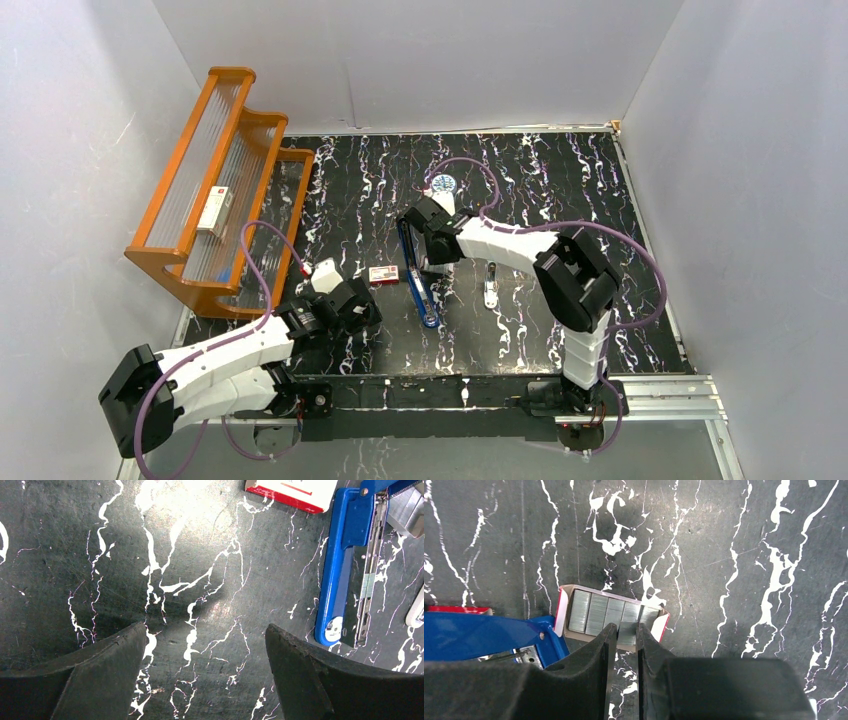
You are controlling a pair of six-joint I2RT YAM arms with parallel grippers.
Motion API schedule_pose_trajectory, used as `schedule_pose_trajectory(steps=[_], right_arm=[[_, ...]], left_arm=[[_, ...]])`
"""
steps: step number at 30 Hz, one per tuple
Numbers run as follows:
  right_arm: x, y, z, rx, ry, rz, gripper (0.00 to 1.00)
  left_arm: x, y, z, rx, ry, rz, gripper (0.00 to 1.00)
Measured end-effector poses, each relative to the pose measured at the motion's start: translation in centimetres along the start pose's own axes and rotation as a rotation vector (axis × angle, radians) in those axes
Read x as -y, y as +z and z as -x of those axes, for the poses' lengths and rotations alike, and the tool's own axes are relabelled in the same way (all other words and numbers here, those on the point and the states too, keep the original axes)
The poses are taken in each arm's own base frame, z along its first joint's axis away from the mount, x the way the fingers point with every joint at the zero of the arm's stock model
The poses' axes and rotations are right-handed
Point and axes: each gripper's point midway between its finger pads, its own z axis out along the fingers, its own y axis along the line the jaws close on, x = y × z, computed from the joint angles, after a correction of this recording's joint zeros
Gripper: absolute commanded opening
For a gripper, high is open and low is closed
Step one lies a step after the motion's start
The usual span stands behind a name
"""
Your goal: Load the staples into the stapler
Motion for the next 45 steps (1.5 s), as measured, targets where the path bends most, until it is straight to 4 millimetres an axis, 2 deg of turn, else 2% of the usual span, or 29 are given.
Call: schedule_pose_trajectory(steps=[6, 12, 15, 18, 23, 28, 45], right_arm=[[-0.2, -1.5, 0.7, 0.032, 0.016, 0.038, 0.28], [-0.1, -3.4, -0.3, 0.017, 0.018, 0.088, 0.28], [-0.3, -4.2, -1.9, -0.009, 0.002, 0.098, 0.28], [-0.6, -4.7, -4.3, -0.045, -0.021, 0.110, 0.28], [0.1, -4.8, -8.5, -0.120, -0.065, 0.077, 0.28], [0.8, -4.9, -10.4, -0.153, -0.098, 0.042, 0.28], [1.2, -4.7, -11.1, -0.167, -0.108, 0.030, 0.37]], left_arm=[[-0.1, 0.1, -0.1, -0.002, 0.005, 0.004, 0.86], [-0.1, 0.1, -0.1, -0.003, 0.010, 0.007, 0.86], [0.0, 0.2, -0.1, -0.002, 0.011, 0.005, 0.86], [0.1, 0.3, -0.1, -0.001, 0.011, 0.002, 0.86], [0.0, 0.5, -0.3, -0.007, 0.021, 0.013, 0.86], [0.0, 0.6, -0.3, -0.010, 0.024, 0.013, 0.85], [0.0, 0.6, -0.5, -0.018, 0.026, 0.014, 0.85]])
